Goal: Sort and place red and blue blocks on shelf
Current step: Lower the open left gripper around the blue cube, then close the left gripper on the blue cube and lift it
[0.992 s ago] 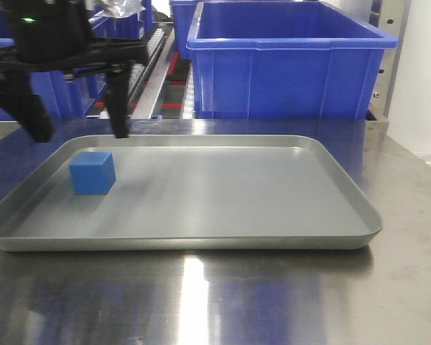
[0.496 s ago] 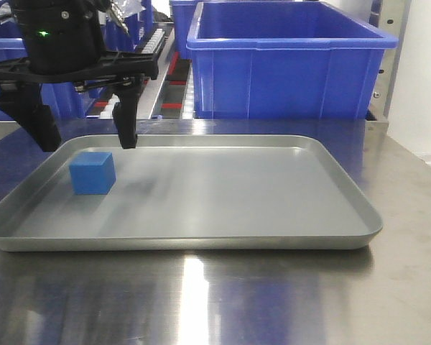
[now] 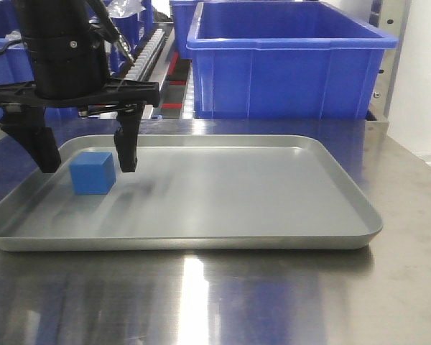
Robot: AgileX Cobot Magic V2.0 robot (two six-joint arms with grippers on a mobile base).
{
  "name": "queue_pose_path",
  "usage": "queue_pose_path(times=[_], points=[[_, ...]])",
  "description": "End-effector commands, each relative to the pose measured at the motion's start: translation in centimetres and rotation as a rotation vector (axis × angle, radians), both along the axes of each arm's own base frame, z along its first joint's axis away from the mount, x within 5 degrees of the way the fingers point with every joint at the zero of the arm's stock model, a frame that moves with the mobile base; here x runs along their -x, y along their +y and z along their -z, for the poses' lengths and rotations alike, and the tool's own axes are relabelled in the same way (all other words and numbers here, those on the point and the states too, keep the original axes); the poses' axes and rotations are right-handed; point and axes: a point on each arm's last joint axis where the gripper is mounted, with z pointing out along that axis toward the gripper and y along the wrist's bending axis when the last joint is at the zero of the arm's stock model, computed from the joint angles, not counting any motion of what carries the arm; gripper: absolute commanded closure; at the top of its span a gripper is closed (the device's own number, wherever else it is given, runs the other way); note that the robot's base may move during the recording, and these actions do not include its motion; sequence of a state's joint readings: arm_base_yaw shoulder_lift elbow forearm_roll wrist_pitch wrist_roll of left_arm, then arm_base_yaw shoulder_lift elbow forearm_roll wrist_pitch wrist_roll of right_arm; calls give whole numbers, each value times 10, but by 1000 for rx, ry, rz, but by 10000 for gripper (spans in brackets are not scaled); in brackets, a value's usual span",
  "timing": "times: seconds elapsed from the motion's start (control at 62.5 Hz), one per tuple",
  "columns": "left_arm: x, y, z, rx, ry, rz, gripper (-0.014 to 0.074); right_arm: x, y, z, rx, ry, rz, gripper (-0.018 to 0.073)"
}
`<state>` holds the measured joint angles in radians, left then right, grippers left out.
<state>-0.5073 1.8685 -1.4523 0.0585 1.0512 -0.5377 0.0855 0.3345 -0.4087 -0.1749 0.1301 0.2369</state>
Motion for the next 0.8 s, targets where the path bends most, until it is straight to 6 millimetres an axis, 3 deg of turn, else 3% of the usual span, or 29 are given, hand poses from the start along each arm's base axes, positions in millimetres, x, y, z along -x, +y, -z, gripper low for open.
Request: queue_pose_path(times=[0.0, 0.144, 0.432, 0.784], points=[[-1, 0, -22, 32, -70, 1, 12, 2, 1, -17, 15, -118, -10, 503], [-2, 0, -20, 25, -65, 33, 31, 2, 1, -17, 15, -118, -10, 503], [0, 1, -19, 18, -39, 30, 231, 2, 1, -17, 15, -118, -10, 503], [0, 0, -19, 22, -37, 29, 372, 2, 1, -17, 15, -118, -10, 503]])
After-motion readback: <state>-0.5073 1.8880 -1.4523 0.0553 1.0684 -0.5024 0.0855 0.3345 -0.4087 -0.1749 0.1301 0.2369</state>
